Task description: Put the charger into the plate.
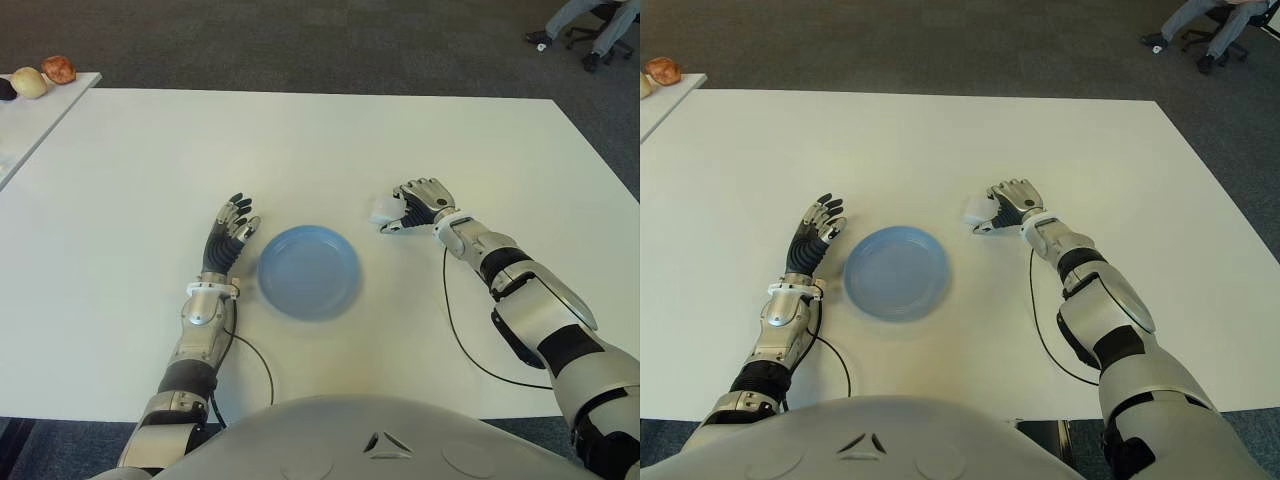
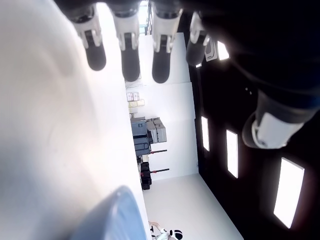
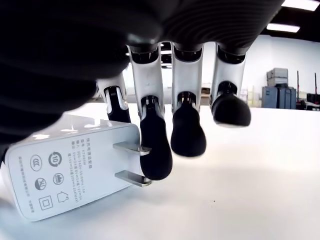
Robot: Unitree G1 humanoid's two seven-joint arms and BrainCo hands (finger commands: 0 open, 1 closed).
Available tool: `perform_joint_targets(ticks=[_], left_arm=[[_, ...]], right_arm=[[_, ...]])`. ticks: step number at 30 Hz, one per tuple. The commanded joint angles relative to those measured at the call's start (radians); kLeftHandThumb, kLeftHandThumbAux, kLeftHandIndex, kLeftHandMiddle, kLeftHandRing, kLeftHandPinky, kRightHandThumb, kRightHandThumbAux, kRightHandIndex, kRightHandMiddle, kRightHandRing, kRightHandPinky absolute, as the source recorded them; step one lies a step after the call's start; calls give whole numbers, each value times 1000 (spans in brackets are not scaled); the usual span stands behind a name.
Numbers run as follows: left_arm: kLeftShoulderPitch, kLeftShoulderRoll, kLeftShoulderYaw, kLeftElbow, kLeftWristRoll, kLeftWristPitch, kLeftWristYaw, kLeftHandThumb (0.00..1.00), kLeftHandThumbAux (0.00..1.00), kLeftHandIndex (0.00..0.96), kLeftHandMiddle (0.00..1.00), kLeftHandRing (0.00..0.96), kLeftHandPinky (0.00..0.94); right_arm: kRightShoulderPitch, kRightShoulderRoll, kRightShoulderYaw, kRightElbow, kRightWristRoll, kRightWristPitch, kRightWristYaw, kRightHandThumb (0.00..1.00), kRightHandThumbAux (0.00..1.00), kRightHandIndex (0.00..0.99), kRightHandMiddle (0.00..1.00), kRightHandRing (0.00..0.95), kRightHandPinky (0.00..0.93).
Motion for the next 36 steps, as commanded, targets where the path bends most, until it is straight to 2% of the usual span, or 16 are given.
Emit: perform_joint_targets(ticks=[1,14,26,31,33,36], left_arm=[[50,-12,-12,82,21,55,9,0,493,108,171,159,154],[35,-24,-14,95,34,58,22,0,484,115,182,166,162],[11,-33,-8,137,11,37,7,0,499,114,183,174,174],[1,-37,-10,156,21,8,21,0,506,113,187,175,176],[1,-38,-14,150,30,6,30,0,503,117,192,178,179],[-2,-37,-16,150,37,16,37,0,499,122,196,181,179]], right_arm=[[13,-6,11,13,-17,22,32,738,708,440,859,848,843],[3,-19,-1,8,-5,-1,35,737,709,440,858,847,843],[-38,-69,-29,-96,12,-101,7,736,709,440,870,860,863],[-39,-104,-72,-197,31,-162,-15,738,709,441,878,867,847],[-24,-136,-109,-327,53,-184,11,739,708,441,878,867,844],[13,-159,-149,-457,70,-185,43,742,708,441,879,868,845]])
